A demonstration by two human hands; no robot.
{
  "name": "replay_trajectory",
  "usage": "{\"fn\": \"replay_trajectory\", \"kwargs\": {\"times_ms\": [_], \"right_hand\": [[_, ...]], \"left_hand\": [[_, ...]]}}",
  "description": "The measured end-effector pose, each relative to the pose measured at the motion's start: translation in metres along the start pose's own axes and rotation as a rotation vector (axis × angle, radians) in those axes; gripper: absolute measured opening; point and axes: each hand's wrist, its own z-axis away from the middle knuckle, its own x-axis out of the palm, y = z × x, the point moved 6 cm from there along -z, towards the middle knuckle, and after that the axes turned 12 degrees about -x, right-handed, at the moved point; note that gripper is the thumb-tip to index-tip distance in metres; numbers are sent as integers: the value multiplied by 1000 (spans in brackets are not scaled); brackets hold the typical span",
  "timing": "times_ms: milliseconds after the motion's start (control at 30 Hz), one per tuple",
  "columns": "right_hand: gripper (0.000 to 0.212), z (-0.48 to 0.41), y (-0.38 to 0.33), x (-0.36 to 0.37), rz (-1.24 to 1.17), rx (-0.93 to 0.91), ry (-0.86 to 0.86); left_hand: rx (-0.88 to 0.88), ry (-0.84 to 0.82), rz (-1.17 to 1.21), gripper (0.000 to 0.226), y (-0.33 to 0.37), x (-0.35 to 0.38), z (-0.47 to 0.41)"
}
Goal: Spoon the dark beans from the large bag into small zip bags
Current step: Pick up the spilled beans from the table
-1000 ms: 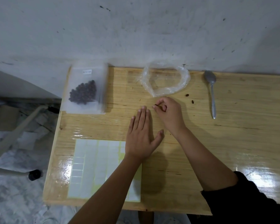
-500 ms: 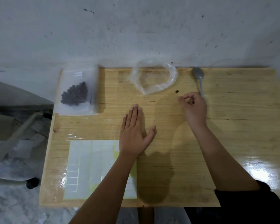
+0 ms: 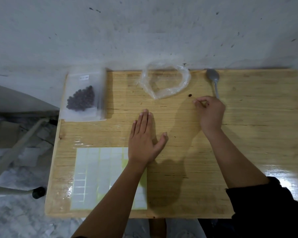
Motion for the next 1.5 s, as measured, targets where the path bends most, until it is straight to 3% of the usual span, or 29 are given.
{"fn": "replay_trajectory", "kwargs": {"times_ms": [233,433,567,733,867,967,1100,1500], "right_hand": [[9,3,-7,16,-47,139,-160],[20,26,-13,37,-610,413,-215],[24,28,-17,34,-673,393,-242],[21,13,-17,23,-472,279,-231],[9,-4,-12,13,-220,94,-80],[17,-8,-6,12,-147,52,-6],[23,-10,-5,16,-97,11,-5],[16,-13,-7,17,-25,21,9]], "left_hand": [[3,5,-17,80,-1,2,-1],[-2,11,-13,80,-1,2,-1],[1,13,-16,80,0,1,-1],[-4,13,-18,80,-1,1,-1],[4,-3,-16,80,-1,0,-1],[0,-7,-7,80,-1,0,-1],[5,-11,-4,79,-1,1,-2],[20,-9,33,79,-2,3,-1]]}}
